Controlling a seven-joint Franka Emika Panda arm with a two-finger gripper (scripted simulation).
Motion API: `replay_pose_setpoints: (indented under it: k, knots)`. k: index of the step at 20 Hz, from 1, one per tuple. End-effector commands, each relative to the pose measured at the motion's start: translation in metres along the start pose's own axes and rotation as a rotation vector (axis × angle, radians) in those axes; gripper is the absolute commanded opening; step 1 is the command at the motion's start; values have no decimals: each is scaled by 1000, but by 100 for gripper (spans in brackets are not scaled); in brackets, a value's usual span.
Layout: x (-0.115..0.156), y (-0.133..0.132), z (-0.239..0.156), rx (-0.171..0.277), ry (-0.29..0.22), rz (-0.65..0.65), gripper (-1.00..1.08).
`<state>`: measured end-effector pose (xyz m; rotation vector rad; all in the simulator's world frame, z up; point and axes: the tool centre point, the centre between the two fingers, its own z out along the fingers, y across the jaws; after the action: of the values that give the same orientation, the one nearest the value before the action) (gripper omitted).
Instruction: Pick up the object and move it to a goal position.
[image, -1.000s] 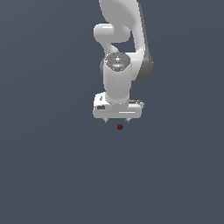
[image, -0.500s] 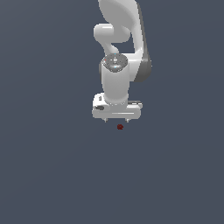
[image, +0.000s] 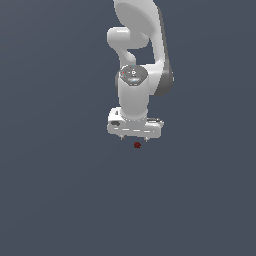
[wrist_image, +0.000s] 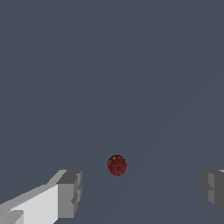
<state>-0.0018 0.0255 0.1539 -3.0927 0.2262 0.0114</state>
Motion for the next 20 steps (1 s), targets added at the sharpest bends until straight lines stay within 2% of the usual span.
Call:
replay_pose_setpoints:
  k: [1,20]
  knots:
    - [-2,-1,5,-1,0,43,100]
    - [-31,-11,58,-18,8,510,100]
